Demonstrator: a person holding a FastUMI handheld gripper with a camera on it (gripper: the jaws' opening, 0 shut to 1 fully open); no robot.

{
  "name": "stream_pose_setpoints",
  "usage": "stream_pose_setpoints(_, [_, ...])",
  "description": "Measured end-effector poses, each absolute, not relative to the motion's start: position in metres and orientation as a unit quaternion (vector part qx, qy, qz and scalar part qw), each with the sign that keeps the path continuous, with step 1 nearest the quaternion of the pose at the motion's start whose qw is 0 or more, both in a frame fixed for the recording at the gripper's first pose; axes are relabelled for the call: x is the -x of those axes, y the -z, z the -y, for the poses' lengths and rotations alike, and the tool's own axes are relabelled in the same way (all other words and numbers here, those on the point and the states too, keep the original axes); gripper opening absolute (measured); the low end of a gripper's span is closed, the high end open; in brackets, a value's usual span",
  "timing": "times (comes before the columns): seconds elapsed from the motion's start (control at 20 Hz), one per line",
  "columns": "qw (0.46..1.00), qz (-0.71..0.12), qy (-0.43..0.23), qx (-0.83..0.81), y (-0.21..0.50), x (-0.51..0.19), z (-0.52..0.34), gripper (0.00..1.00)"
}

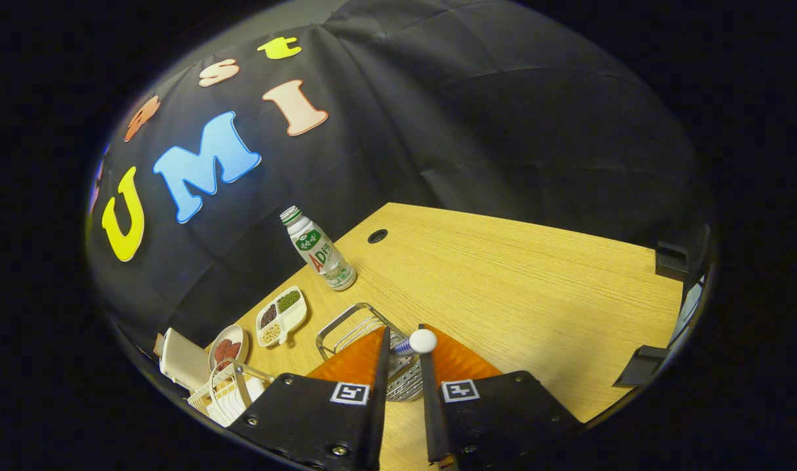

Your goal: Take the plate from the dish rack, then take the spoon from the basket and place it into the plate.

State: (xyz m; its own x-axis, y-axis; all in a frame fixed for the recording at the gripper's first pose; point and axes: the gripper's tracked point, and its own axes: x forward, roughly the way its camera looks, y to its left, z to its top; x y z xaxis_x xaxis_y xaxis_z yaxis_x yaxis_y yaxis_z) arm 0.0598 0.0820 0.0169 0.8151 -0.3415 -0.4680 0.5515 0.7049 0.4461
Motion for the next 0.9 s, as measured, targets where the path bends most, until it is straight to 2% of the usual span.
stream_pose_setpoints(0.25, [0.91,-0.159,0.235,-0.301,-0.037,-0.067,-0.088,0.15])
stream_pose_setpoints(0.3, [0.911,-0.168,0.243,-0.288,-0.032,-0.067,-0.084,0.07])
stream_pose_setpoints(0.9, [0.937,-0.178,0.24,-0.181,-0.078,-0.057,-0.092,0.07])
